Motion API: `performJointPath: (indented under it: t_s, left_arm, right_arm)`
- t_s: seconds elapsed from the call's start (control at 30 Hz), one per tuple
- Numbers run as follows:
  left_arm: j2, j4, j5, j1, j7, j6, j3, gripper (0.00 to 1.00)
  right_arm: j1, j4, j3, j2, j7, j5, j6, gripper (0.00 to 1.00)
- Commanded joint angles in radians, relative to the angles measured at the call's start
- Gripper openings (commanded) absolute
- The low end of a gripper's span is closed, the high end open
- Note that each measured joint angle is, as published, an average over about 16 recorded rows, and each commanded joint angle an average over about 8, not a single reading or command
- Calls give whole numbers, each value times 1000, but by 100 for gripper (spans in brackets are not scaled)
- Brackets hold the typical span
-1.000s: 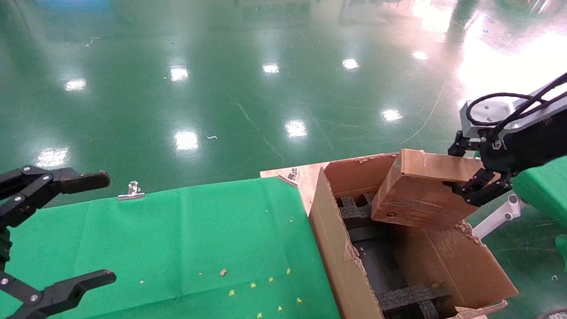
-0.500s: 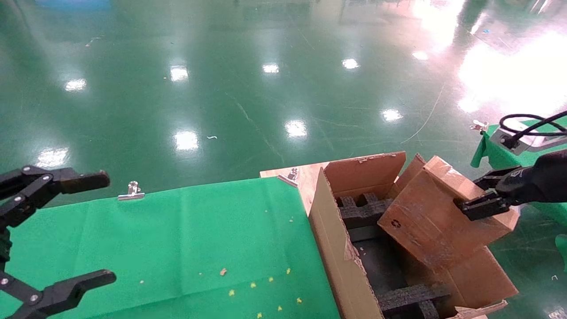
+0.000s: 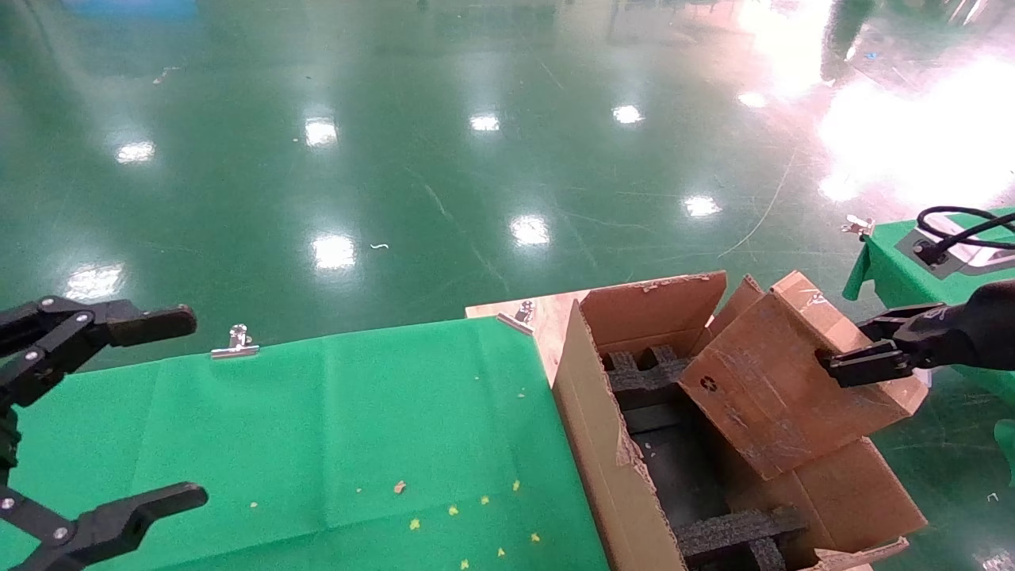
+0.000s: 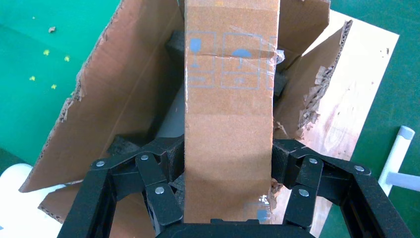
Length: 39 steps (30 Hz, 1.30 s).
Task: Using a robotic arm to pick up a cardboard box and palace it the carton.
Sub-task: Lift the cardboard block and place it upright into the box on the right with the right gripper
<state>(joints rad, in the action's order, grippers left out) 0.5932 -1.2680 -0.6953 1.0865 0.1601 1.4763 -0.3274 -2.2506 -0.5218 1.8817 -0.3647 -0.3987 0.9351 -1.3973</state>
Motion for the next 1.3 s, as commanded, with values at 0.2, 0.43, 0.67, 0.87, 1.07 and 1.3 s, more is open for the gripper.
performJointPath:
  t_s: [0.2, 0.43, 0.67, 0.87, 1.07, 1.3]
  left_arm:
    - [0, 0, 0, 0, 0, 0, 0, 100]
    - [0, 0, 0, 0, 0, 0, 0, 100]
    - [0, 0, 0, 0, 0, 0, 0, 100]
    - [0, 0, 0, 0, 0, 0, 0, 100]
    - [0, 0, 0, 0, 0, 0, -1, 100]
    - [0, 0, 1, 0, 0, 0, -1, 100]
  right_arm:
    - [-4, 4, 1, -14, 5, 8, -8, 0]
    - [20, 30, 27, -55, -105, 50, 72, 0]
    - [60, -28, 60, -90, -301, 89, 178, 0]
    - [73, -138, 95, -100, -466, 148, 269, 0]
    - [91, -262, 135, -102, -644, 220, 375, 0]
    - [134, -393, 170, -95, -795, 281, 508, 0]
